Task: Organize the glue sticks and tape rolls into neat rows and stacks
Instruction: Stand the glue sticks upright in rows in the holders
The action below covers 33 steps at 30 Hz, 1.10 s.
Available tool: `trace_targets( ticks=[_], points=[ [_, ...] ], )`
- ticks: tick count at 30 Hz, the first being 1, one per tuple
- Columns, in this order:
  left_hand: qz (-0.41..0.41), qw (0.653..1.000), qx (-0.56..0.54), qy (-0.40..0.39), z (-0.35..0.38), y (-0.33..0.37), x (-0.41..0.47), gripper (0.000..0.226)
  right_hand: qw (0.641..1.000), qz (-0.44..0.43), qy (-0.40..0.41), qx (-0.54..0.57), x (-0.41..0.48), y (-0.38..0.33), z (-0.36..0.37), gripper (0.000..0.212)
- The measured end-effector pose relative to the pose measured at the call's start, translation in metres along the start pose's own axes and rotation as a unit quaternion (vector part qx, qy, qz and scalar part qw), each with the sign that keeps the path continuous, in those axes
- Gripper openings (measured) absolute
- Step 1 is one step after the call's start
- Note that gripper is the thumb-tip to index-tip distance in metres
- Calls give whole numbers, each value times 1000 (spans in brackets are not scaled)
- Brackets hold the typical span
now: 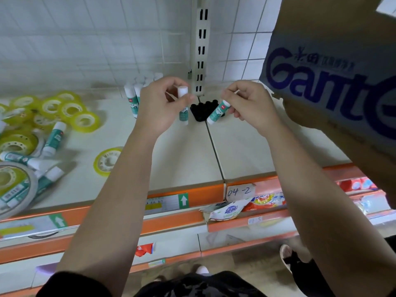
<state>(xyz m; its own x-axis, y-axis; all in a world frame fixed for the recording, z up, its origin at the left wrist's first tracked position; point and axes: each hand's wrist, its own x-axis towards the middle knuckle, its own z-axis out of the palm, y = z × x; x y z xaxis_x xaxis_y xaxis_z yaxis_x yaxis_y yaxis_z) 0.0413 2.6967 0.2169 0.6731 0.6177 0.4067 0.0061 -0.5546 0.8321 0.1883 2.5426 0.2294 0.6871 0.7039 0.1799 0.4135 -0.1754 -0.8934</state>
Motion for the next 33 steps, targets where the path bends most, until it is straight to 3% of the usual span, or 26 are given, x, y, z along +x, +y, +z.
trace_targets(
  ticks=[4, 8, 12, 17, 33],
  points=[
    [-13, 1000, -2, 24, 1, -5, 1, 14, 1000, -8, -4, -22, 11, -1, 2, 9],
    [-18, 999, 8, 47, 1, -12, -2, 14, 993, -73, 24, -89, 31, 1, 13, 10],
    [0, 997, 23, 73, 0, -18, -5, 12, 967, -166, 56, -185, 52, 5, 29, 9],
    [-1, 995, 47, 88, -1, -27, -8, 19, 942, -218, 27, -254, 64, 4, 43, 15],
    [-13, 994, 43, 99, -6, -24, -7, 16, 938, -183, -47, -289, 84, -4, 47, 14]
  ],
)
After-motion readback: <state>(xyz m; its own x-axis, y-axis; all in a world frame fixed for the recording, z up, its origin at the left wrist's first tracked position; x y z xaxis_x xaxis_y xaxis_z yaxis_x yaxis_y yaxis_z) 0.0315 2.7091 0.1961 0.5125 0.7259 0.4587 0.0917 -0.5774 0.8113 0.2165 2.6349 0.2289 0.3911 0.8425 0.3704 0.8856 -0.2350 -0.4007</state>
